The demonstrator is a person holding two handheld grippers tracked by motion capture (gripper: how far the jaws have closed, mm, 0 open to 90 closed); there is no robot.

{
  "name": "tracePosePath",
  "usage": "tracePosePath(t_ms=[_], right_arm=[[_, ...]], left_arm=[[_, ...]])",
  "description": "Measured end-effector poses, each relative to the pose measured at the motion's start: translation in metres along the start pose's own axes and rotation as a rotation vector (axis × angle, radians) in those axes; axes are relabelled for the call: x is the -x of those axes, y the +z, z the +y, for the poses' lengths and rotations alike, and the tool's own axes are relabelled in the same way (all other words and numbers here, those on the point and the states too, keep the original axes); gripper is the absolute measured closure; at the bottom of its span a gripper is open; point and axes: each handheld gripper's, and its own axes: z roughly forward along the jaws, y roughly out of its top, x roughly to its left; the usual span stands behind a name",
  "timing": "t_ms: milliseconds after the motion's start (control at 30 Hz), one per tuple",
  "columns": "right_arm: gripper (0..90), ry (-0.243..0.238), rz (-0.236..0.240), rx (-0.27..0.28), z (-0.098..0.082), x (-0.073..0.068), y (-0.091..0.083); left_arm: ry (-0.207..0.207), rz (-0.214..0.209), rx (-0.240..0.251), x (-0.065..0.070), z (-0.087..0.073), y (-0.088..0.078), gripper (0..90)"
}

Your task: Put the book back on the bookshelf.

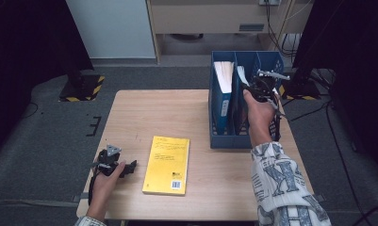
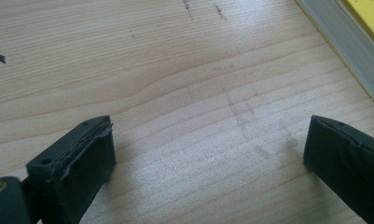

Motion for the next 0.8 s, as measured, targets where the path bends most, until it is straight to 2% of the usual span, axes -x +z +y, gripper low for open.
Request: tracePosePath(t_ms=[333,800], right_arm=[[73.7,0.003,-0.028,0.014,0.010,0.004,0.004],[73.7,-0.023,-0.066,0.019,0.021,0.007,0.018]], left_arm=[[-0.001,-0.001,0.000,0.000,0.000,0.000,1.3],[-0.003,-0.002,0.003,0.000,0.000,0.000,1.2]])
